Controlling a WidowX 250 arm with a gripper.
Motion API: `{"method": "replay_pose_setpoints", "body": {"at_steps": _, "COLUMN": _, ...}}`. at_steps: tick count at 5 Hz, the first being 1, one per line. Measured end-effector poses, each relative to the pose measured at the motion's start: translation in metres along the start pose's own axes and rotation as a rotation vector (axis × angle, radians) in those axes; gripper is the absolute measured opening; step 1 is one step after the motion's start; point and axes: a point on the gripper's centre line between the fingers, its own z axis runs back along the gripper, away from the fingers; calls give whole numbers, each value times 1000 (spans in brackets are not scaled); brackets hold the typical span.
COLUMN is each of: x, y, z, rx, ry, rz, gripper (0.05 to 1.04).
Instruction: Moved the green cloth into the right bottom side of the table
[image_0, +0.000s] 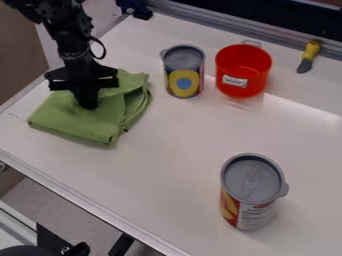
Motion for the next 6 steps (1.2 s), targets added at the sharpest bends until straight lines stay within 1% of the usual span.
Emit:
{"method": "replay_pose_setpoints", "body": {"at_steps": 1, "x": -22, "y": -8, "z": 4, "rx": -5, "ry": 11, "rz": -2, "gripper": 52}}
{"method": "replay_pose_setpoints", "body": {"at_steps": 2, "x": -45, "y": -16, "z": 7, "rx": -22, "ry": 38, "rz": 11, "gripper": 52}}
{"method": "replay_pose_setpoints", "body": {"at_steps": 3, "x": -66, "y": -29, "z": 11, "rx": -35, "ry": 39, "rz": -19, "gripper": 52}}
{"method": "replay_pose_setpoints", "body": {"at_steps": 4, "x": -82, "y": -43, "z": 13, "rx": -79, "ry": 20, "rz": -66, "gripper": 52}}
{"method": "replay_pose_setpoints", "body": {"at_steps": 5, "x": -95, "y": -59, "z": 16, "rx": -149, "ry": 29, "rz": -119, "gripper": 52}}
{"method": "replay_pose_setpoints", "body": {"at_steps": 6, "x": -109, "y": -77, "z": 20, "rx": -167, "ry": 39, "rz": -134, "gripper": 52}}
